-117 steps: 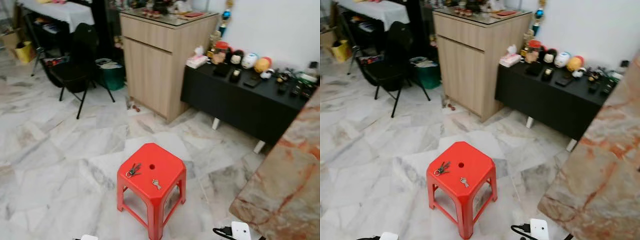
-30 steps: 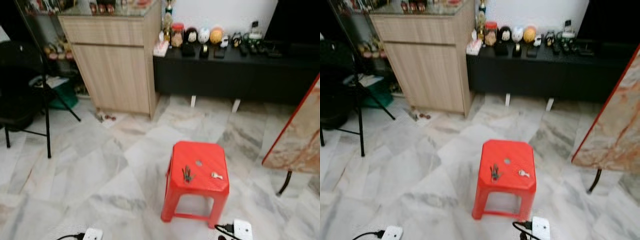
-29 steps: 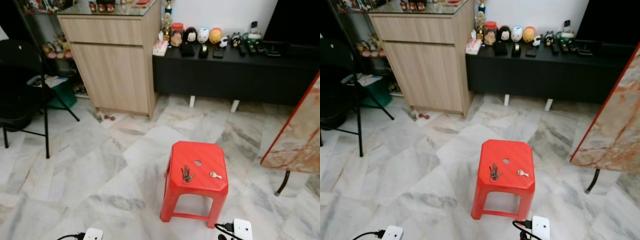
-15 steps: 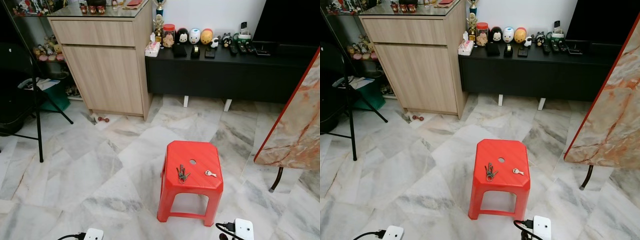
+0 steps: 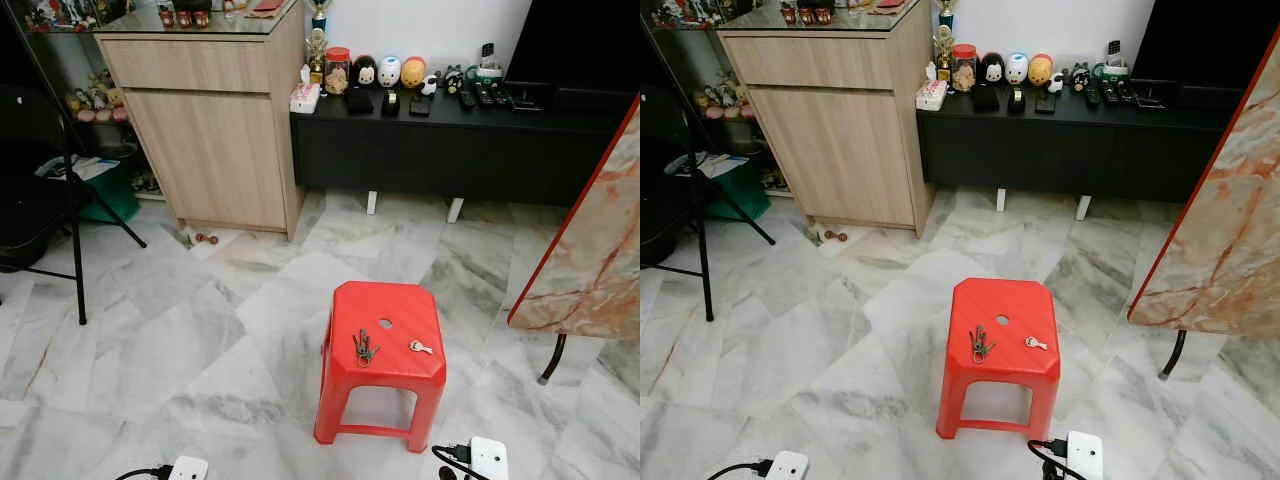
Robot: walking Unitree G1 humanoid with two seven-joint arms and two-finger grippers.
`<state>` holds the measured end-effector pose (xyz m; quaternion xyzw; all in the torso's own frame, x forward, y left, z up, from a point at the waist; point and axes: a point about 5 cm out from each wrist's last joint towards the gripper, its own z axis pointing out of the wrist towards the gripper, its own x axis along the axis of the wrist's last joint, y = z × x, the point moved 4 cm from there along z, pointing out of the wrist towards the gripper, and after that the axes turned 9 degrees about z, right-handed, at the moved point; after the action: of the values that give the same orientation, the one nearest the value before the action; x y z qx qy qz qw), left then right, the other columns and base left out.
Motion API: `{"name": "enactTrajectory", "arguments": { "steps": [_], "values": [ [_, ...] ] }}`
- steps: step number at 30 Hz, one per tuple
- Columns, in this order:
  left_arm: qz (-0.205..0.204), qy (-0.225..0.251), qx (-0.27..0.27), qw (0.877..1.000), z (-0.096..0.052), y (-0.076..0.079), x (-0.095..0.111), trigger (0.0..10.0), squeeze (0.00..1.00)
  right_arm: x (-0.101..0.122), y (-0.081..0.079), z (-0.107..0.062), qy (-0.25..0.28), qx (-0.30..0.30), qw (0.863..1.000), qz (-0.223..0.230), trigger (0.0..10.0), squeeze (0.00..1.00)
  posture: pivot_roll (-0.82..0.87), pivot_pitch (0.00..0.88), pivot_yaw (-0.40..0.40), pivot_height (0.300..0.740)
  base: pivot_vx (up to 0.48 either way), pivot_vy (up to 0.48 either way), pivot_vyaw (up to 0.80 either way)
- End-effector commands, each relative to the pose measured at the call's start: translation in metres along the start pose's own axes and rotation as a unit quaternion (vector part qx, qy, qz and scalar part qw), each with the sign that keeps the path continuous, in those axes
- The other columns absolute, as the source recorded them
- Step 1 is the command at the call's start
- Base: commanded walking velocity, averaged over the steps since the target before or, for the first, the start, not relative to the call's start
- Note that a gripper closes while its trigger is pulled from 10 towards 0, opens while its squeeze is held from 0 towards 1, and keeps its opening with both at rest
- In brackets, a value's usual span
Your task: Hang keys on a hook
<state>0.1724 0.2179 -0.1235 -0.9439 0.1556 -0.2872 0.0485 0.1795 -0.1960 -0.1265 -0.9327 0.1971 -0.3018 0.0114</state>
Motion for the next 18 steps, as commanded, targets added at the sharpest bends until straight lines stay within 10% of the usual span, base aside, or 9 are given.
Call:
{"name": "enactTrajectory", "arguments": {
  "steps": [1, 18],
  "values": [
    [0.006, -0.003, -0.004, 1.0, -0.0002, 0.0017, -0.0015, 10.0, 0.0, -0.0007, 0.0002, -0.0002, 0.001, -0.001, 1.0, 0.005, 10.0, 0.0, 0.04, 0.0, 0.001, 0.74, 0.0, 0.0, 0.0],
    [0.007, 0.007, -0.006, 1.0, -0.0007, -0.0019, 0.001, 10.0, 0.0, -0.0003, 0.0009, -0.0002, 0.002, -0.004, 1.0, 0.005, 10.0, 0.0, 0.03, 0.0, 0.001, 0.74, 0.128, 0.0, -0.32]
  ]
}}
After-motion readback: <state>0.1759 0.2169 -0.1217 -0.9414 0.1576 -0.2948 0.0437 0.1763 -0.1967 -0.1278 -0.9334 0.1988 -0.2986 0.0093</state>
